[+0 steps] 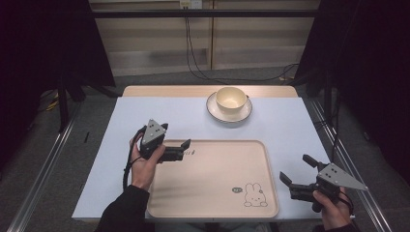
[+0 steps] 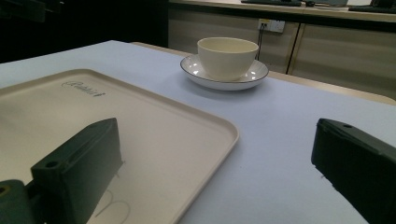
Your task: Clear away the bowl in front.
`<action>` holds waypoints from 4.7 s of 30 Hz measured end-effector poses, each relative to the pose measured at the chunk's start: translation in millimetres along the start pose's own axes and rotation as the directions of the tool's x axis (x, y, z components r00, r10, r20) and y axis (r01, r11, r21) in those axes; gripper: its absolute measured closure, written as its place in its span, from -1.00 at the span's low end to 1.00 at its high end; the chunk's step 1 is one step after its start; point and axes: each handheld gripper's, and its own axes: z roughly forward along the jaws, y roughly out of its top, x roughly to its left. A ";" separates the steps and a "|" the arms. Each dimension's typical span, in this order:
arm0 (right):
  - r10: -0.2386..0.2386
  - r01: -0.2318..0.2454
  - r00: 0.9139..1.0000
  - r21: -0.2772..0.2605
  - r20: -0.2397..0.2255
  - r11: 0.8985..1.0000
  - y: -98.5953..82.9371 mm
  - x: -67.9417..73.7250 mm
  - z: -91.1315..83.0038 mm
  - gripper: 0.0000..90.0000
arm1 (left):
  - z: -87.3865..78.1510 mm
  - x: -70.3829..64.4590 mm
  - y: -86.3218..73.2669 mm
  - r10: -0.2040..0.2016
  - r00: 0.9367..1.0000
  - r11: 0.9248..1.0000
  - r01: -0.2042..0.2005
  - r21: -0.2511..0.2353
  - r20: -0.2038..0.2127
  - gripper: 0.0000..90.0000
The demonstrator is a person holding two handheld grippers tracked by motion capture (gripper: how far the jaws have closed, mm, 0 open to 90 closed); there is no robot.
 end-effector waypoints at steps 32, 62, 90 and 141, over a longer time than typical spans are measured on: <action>0.008 -0.008 1.000 -0.013 -0.008 1.000 -0.5 -0.5 -0.5 -0.98 | 95.5 0.5 46.3 -0.035 0.999 0.998 0.036 0.055 -0.011 -0.77; 0.009 -0.009 1.000 -0.006 -0.014 1.000 -1.5 -2.7 -1.6 -0.98 | 197.1 20.2 66.4 -0.090 0.992 0.977 0.106 0.187 -0.089 -0.58; -0.005 0.004 1.000 -0.012 -0.030 1.000 -2.5 -0.2 -2.6 -0.98 | 260.6 20.7 64.1 -0.171 0.973 0.891 0.218 0.398 -0.153 -0.19; -0.015 0.015 0.999 -0.003 -0.031 1.000 -2.9 0.7 -2.9 -0.98 | 269.9 27.6 48.4 -0.371 0.919 0.784 0.386 0.486 -0.131 0.84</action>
